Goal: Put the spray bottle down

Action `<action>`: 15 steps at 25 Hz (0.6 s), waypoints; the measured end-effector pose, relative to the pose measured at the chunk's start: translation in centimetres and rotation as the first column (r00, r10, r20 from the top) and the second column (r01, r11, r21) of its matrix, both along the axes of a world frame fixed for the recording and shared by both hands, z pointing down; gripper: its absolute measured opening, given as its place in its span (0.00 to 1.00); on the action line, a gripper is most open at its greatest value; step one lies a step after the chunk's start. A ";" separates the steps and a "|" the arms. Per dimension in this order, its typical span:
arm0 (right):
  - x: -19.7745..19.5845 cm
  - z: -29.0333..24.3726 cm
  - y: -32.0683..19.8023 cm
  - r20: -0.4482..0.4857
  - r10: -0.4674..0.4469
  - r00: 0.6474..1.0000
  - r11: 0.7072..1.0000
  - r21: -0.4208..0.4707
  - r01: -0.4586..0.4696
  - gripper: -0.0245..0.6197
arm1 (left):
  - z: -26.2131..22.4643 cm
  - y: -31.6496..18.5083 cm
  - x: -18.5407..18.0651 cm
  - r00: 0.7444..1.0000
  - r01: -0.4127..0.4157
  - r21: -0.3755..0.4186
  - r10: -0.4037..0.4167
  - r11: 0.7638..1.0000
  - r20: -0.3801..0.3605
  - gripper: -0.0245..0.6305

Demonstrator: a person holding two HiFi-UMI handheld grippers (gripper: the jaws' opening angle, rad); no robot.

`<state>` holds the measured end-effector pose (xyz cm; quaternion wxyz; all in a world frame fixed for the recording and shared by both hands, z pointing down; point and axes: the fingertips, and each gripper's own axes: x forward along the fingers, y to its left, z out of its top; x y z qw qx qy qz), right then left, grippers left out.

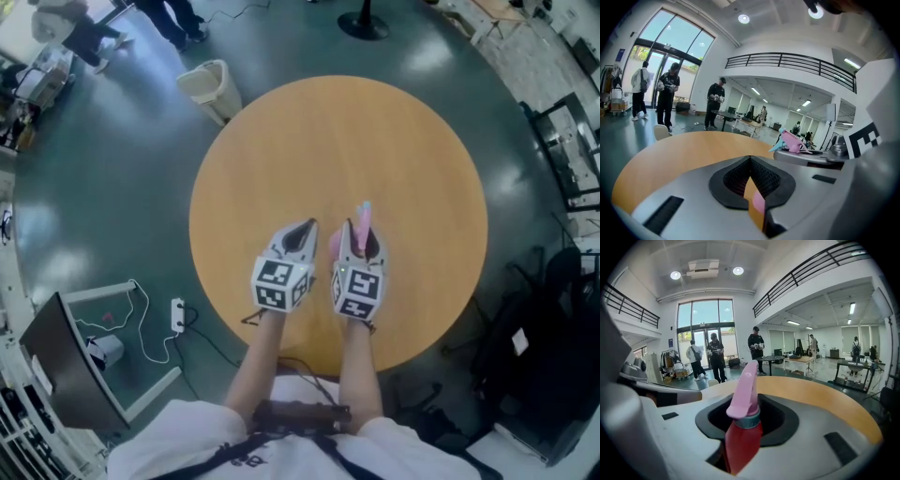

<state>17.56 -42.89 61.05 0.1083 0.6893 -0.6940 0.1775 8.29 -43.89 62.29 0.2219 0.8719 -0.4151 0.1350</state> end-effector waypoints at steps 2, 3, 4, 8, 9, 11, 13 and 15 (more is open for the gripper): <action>-0.4 0.2 -1.0 -0.010 -0.005 1.000 1.000 -0.002 0.005 0.28 | 0.8 -0.4 -0.1 1.000 -0.002 -0.019 0.002 1.000 -0.002 0.05; -0.5 0.4 -1.3 -0.014 -0.008 1.000 1.000 -0.003 0.008 0.28 | 1.3 -0.3 -0.2 1.000 -0.004 -0.031 0.003 1.000 -0.004 0.05; -0.6 0.7 -1.6 -0.020 -0.011 1.000 1.000 -0.002 0.011 0.28 | 1.7 -0.3 -0.2 1.000 -0.006 -0.041 0.006 0.999 -0.005 0.05; -0.4 1.3 -3.6 -0.045 -0.016 0.999 0.999 0.028 0.017 0.28 | 2.5 -0.6 -0.2 1.000 -0.016 -0.054 0.016 0.998 -0.001 0.05; -0.5 1.4 -4.2 -0.051 -0.019 0.999 0.999 0.035 0.021 0.28 | 2.7 -0.7 -0.3 1.000 -0.018 -0.055 0.018 0.998 0.001 0.05; -0.7 1.6 -5.1 -0.061 -0.026 0.998 0.998 0.047 0.029 0.28 | 3.0 -0.9 -0.7 1.000 -0.021 -0.060 0.021 0.998 0.007 0.05; -1.0 1.9 -6.1 -0.073 -0.028 0.997 0.998 0.058 0.033 0.28 | 3.4 -1.2 -1.0 1.000 -0.022 -0.066 0.023 0.998 0.010 0.05; -1.1 2.4 -6.9 -0.085 -0.027 0.996 0.998 0.062 0.033 0.28 | 3.9 -1.5 -1.2 1.000 -0.022 -0.074 0.023 0.997 0.012 0.05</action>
